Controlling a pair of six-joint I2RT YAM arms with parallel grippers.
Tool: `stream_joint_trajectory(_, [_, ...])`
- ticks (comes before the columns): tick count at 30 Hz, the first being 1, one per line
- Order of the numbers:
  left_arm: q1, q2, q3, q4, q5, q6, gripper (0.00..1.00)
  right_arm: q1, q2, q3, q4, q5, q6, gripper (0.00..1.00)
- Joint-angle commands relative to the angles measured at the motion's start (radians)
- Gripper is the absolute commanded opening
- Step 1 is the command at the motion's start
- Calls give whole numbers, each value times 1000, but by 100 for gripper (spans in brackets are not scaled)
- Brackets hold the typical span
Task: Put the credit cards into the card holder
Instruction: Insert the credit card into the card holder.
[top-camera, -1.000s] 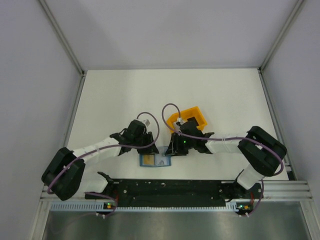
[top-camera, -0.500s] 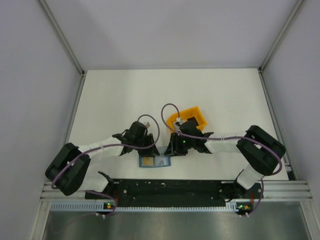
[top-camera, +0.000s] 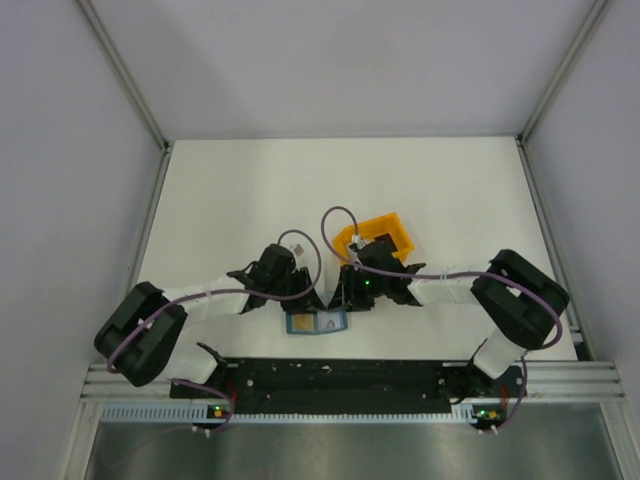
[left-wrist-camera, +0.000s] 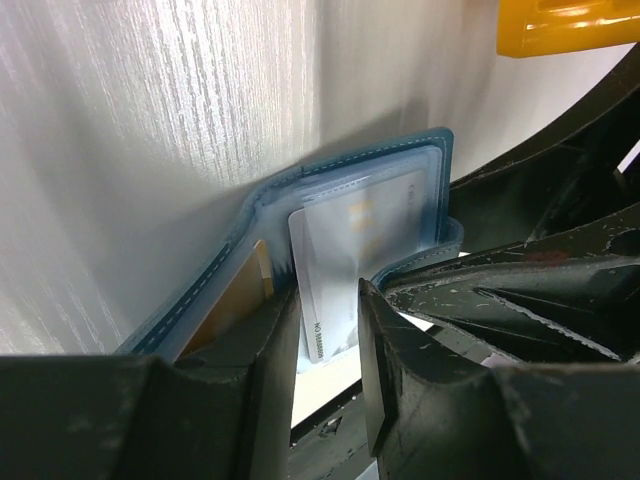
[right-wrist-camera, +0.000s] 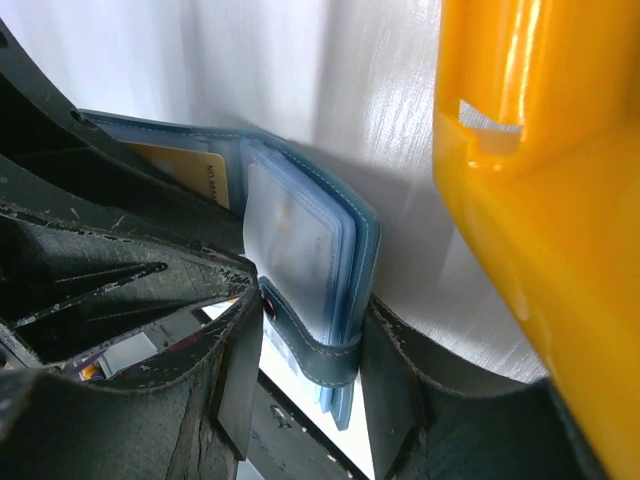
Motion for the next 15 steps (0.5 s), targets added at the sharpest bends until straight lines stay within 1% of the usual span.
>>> stream_joint_trajectory(1, [-11, -10, 43, -17, -22, 26, 34, 5, -10, 30, -58, 85, -32, 43])
stream_joint_trajectory(4, [-11, -42, 63, -114, -69, 69, 36, -6, -64, 37, -116, 163, -66, 44])
stream_joint_trajectory(9, [-11, -131, 80, -153, -85, 75, 39, -24, -144, 62, -210, 263, -118, 46])
stream_joint_trajectory(11, [-11, -166, 96, -164, -94, 77, 41, -24, -171, 71, -223, 274, -132, 46])
stream_joint_trajectory(15, [-11, -224, 143, -286, -192, 83, 42, -14, -201, 90, -228, 246, -153, 45])
